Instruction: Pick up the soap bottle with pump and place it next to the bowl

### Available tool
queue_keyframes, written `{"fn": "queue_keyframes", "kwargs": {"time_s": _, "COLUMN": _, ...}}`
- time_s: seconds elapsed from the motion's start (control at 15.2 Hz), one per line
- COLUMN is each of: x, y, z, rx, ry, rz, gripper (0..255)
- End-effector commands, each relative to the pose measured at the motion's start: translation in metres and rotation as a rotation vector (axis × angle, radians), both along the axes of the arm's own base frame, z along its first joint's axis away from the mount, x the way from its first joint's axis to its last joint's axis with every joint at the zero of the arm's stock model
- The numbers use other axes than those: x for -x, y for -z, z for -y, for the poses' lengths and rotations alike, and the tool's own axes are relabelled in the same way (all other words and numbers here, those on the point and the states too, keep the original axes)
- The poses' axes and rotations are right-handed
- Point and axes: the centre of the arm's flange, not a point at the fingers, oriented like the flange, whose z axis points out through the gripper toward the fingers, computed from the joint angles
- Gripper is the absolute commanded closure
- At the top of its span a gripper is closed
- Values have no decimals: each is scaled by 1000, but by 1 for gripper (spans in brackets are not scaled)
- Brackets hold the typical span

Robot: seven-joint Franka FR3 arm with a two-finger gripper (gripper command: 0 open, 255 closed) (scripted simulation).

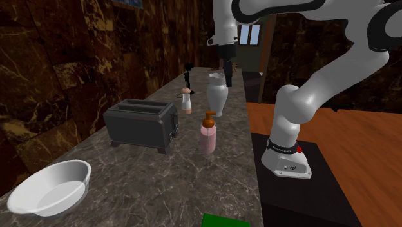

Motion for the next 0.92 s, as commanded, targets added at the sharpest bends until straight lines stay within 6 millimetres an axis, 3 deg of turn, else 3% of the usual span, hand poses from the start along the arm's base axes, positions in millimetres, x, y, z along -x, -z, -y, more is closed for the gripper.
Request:
{"fn": "queue_keyframes", "kwargs": {"time_s": 0.0, "x": 0, "y": 0, "z": 0, "rx": 0, "ry": 0, "rz": 0, "gripper": 0}}
{"fn": "queue_keyframes", "kwargs": {"time_s": 0.66, "x": -48, "y": 97, "z": -59, "rx": 17, "ry": -139, "rz": 134, "gripper": 0}}
{"fn": "queue_keyframes", "kwargs": {"time_s": 0.86, "x": -48, "y": 109, "z": -60, "rx": 17, "ry": -141, "rz": 136, "gripper": 0}}
